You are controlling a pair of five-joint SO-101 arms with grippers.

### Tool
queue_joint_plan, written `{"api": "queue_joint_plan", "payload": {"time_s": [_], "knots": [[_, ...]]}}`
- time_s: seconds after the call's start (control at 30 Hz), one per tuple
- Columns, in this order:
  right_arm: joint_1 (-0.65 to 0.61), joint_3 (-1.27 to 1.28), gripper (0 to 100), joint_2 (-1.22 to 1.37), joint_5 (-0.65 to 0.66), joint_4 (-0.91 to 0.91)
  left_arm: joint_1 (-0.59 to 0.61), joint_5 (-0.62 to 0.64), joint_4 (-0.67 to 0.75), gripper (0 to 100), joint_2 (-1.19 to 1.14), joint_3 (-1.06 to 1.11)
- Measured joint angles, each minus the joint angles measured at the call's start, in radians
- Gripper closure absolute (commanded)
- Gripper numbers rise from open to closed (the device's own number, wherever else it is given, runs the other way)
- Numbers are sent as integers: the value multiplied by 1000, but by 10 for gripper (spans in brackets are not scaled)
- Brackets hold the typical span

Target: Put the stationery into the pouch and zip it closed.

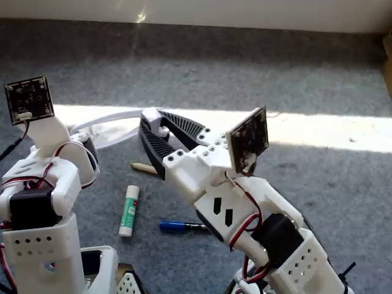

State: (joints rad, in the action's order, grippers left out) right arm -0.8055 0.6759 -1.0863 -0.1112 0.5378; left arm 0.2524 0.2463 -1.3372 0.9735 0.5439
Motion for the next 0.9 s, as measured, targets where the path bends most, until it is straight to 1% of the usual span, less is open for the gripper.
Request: {"api": "queue_joint_plan", "payload": {"time_s": [0.07,0.17,0.33,0.43,0.63,0.9], "knots": [[-21,48,994,0,54,-110,0,0,0,993,0,0],[-41,141,994,17,97,-302,0,0,0,993,0,0],[-52,318,994,49,109,-617,0,0,0,993,2,15],[-52,422,994,54,110,-769,0,0,0,993,2,17],[-52,557,994,55,110,-964,2,0,0,993,2,17],[-52,620,994,83,112,-1146,3,0,0,993,2,17]]}}
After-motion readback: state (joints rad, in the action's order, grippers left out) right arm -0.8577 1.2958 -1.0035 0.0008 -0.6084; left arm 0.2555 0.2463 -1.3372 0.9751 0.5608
